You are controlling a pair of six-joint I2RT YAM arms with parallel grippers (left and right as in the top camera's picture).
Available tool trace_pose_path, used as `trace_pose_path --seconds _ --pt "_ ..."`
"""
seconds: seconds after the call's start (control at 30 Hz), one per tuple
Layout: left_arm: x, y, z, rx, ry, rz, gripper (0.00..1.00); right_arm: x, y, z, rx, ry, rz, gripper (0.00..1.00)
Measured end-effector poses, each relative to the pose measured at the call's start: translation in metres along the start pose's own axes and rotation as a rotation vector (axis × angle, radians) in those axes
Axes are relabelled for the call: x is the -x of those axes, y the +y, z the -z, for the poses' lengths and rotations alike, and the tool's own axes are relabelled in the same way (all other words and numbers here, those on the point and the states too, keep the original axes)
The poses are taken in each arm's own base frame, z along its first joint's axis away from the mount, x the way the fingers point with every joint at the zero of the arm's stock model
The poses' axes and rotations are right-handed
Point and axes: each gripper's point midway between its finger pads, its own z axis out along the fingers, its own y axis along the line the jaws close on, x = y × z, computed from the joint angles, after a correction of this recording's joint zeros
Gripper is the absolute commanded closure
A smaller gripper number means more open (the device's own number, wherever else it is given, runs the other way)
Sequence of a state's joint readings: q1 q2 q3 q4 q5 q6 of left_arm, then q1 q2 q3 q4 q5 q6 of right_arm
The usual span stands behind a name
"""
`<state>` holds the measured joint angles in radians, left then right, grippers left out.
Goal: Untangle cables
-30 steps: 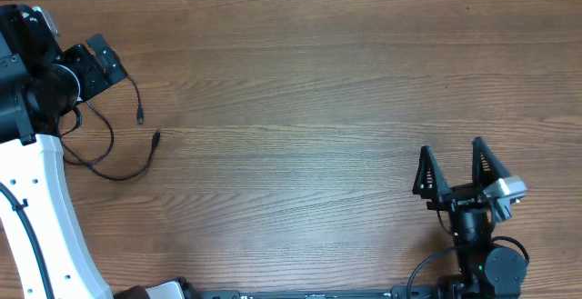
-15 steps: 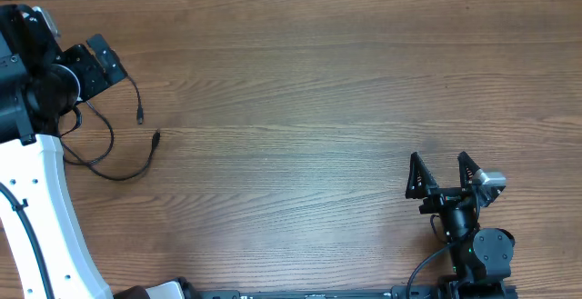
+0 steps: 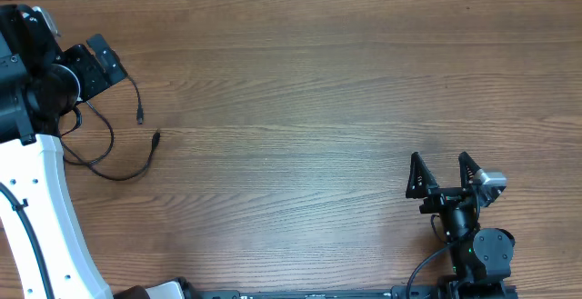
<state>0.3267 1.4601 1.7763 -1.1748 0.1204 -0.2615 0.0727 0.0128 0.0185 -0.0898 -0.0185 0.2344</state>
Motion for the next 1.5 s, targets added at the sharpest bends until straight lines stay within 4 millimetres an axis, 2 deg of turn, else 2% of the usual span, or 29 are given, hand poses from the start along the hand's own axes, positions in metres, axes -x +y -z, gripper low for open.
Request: trace_pose_path --seconds 0.77,0.87,1.03,1.13,1.27,1.37,1.4,1.5 --pt "0.000 -0.001 0.005 -0.003 -0.011 -0.001 0.00 0.000 0.000 0.000 0.000 0.000 -0.001 0.00" --pt "0.002 -0.003 0.022 -0.014 -0.053 -0.007 0.00 0.000 0.000 0.000 0.000 0.000 -0.001 0.00" --pt "0.002 -0.011 0.086 -0.055 -0.206 -0.026 0.00 0.000 0.000 0.000 0.000 0.000 -0.001 0.00" --pt "-0.010 -0.024 0.131 -0.111 -0.308 -0.063 0.01 0.000 0.000 0.000 0.000 0.000 -0.001 0.00" --pt "-0.050 -0.043 0.163 -0.218 -0.346 -0.140 0.00 0.000 0.000 0.000 0.000 0.000 0.000 0.00" --pt "-0.084 -0.045 0.164 -0.266 -0.324 -0.179 0.00 0.000 0.000 0.000 0.000 0.000 -0.001 0.00" --pt "-0.100 -0.041 0.158 -0.270 -0.296 -0.188 0.01 0.000 0.000 0.000 0.000 0.000 0.000 0.00" --pt "-0.123 -0.031 0.141 -0.259 -0.269 -0.196 0.00 0.000 0.000 0.000 0.000 0.001 -0.001 0.00"
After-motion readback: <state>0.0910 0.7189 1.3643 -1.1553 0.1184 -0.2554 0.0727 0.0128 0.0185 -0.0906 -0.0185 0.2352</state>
